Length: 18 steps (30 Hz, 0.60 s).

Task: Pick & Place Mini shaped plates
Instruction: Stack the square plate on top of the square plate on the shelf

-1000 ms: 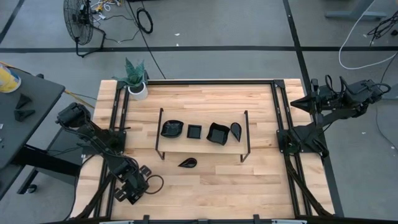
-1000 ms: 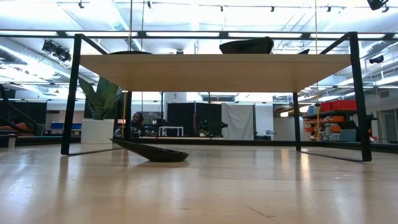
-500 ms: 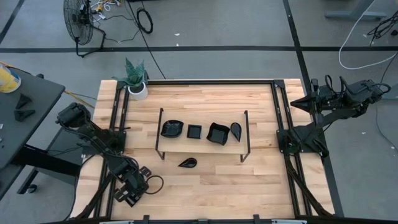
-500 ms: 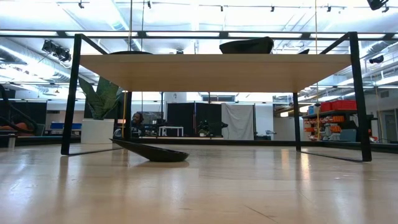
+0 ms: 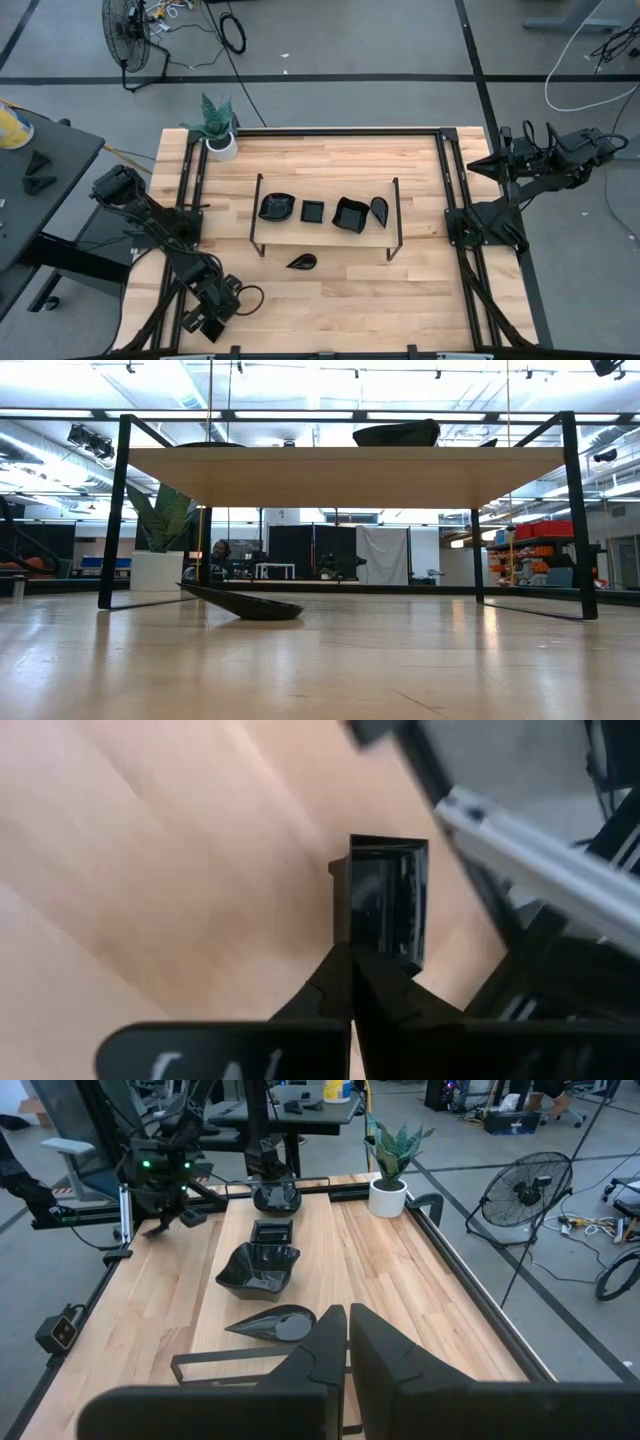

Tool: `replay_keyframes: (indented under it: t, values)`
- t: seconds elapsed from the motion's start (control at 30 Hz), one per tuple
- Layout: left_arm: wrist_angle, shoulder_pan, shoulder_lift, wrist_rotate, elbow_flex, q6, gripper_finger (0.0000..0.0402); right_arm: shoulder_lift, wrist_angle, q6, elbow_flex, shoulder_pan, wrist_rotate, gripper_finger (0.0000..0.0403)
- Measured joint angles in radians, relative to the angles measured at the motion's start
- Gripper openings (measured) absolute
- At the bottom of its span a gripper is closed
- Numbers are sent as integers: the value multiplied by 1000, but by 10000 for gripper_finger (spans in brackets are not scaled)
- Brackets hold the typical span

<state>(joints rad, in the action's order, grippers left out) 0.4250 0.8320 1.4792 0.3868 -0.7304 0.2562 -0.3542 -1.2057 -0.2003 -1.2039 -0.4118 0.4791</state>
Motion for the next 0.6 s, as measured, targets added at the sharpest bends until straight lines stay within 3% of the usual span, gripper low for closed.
replay_keyframes:
  t: [0.27,0.6]
  values:
    - [142,-91,0,-116,-173,-18,1,0,0,0,0,0,0,23]
    - [389,-262,0,-165,-459,-245,1,0,0,0,0,0,0,23]
